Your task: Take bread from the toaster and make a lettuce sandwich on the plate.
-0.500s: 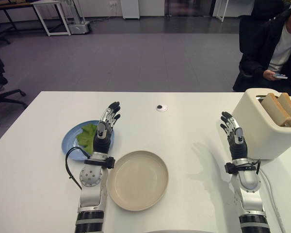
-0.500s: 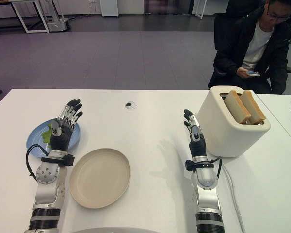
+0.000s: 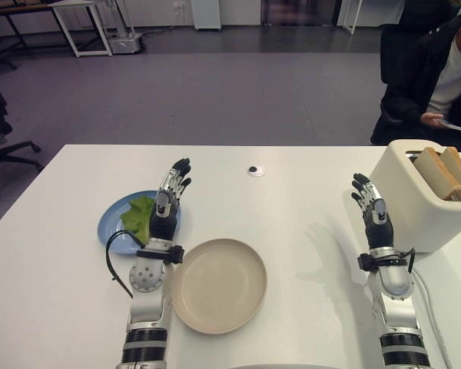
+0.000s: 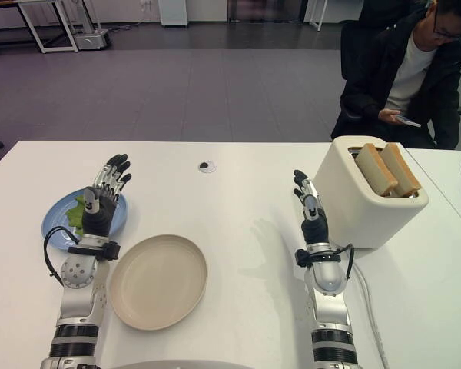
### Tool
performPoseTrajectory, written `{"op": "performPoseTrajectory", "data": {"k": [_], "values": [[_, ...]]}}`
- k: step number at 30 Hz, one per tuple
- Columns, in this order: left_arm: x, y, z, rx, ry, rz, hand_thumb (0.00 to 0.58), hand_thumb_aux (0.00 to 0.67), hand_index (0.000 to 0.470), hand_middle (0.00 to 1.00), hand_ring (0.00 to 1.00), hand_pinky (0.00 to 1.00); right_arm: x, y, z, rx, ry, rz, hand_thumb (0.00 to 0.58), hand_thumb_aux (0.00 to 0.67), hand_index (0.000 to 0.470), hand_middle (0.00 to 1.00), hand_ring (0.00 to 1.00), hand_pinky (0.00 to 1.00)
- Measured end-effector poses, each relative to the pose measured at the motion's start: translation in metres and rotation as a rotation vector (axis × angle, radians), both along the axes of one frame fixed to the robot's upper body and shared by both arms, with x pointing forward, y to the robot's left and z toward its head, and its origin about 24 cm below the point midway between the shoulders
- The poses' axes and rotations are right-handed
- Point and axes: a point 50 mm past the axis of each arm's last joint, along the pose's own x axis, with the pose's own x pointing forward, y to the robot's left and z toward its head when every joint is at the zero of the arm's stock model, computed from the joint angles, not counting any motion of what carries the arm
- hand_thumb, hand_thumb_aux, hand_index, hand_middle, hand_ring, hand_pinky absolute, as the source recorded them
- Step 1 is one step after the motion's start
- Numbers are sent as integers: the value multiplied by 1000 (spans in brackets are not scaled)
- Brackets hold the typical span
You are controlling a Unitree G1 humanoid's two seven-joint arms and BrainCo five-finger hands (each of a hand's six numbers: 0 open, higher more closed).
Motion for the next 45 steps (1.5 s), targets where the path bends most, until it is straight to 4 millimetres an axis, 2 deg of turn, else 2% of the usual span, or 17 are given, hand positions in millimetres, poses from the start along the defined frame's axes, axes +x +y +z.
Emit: {"op": "performPoseTrajectory", "data": {"k": [6,9,11,16,18,22,28,29,30,31,32,36,40,41,42,43,45], "values": [[-8,2,-5,3,18,6,0,0,0,0,0,0,-4,1,4,-20,-23,-60,0,0,0,0,0,0],[-14,2,-6,7,29,7,0,0,0,0,0,0,-7,4,25,-43,-81,-1,0,0,0,0,0,0],[-17,3,-6,10,37,5,0,0,0,0,0,0,-10,-5,43,-96,-112,8,0,0,0,0,0,0],[-22,3,-6,12,52,4,0,0,0,0,0,0,-16,-49,107,-352,-244,-114,0,0,0,0,0,0],[-23,3,-5,12,51,2,0,0,0,0,0,0,-15,-71,122,-445,-237,-201,0,0,0,0,0,0],[-23,1,-4,11,54,-5,0,0,0,0,0,0,-13,-132,120,-615,-76,-414,0,0,0,0,0,0],[-21,1,-3,10,51,-5,0,0,0,0,0,0,-11,-182,97,-779,120,-570,0,0,0,0,0,0],[-21,1,-3,9,50,-4,0,0,0,0,0,0,-9,-186,93,-781,137,-577,136,84,59,0,0,0],[-21,1,-3,9,50,-2,0,0,0,0,0,0,-8,-189,88,-785,158,-585,190,121,85,0,0,0],[-21,1,-3,9,51,-2,0,0,0,0,0,0,-7,-191,85,-790,170,-587,316,218,153,0,0,0],[-20,1,-3,9,50,-1,0,0,0,0,0,0,-5,-193,79,-793,192,-588,366,263,184,0,0,0],[-20,4,-3,9,50,9,0,0,0,0,0,0,2,-194,65,-800,209,-583,472,381,267,0,0,0],[-20,5,-3,11,49,11,0,0,0,0,0,0,7,-192,65,-804,185,-579,517,449,315,0,0,0],[-20,5,-3,11,49,11,0,0,0,0,0,0,8,-192,65,-803,181,-579,549,515,361,0,0,0],[-20,6,-3,12,49,12,0,0,0,0,0,0,8,-191,65,-803,175,-578,579,641,450,0,0,0],[-20,6,-3,12,49,12,0,0,0,0,0,0,9,-190,66,-805,166,-575,580,670,470,0,0,0],[-20,6,-3,13,49,10,0,0,0,0,0,0,11,-187,67,-811,153,-564,580,670,470,0,0,0]]}}
